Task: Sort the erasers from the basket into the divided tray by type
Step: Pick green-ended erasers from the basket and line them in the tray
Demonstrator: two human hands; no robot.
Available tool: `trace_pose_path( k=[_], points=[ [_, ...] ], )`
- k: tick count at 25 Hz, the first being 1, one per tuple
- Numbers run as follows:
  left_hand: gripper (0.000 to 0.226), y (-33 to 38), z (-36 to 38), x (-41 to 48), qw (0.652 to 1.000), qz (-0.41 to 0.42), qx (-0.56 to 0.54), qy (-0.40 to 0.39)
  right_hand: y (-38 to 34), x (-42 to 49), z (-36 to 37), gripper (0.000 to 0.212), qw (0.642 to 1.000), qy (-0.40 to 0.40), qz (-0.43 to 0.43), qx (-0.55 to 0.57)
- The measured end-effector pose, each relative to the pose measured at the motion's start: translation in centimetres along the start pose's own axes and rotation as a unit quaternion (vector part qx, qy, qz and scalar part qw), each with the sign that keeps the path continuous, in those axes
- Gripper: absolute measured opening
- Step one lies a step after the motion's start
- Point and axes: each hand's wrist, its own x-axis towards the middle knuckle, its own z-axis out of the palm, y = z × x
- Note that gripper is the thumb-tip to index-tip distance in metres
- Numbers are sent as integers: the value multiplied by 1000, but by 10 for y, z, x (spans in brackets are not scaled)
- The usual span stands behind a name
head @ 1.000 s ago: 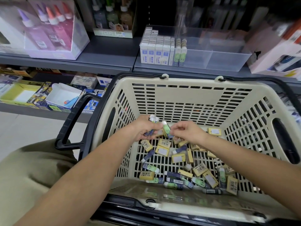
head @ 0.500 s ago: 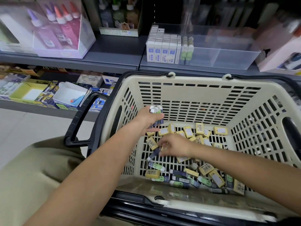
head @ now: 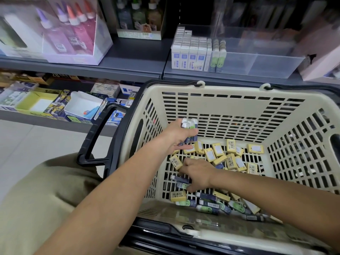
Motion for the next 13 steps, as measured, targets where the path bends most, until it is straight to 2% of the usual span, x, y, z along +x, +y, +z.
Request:
trace_pose_path(
  k=[3, 6, 8, 11, 13],
  points=[
    [20, 1, 0, -1, 1000, 1, -2, -2, -1, -1, 5, 64, 999, 9, -6, -35],
    [19, 0, -1, 0, 1000, -4, 8, -10, -2, -3, 8, 45, 998, 49, -19, -31],
    [20, -1, -1, -1, 999, -10, 33, -13, 5, -9, -4, 40, 995, 88, -13, 36],
    [20, -2, -1, -2, 997, -17, 74, -23, 25, -32, -38, 38, 974, 96, 3, 207],
    [17, -2, 2, -4, 995, -26, 89, -41, 40, -57, -57, 39, 965, 105, 16, 239]
  ],
)
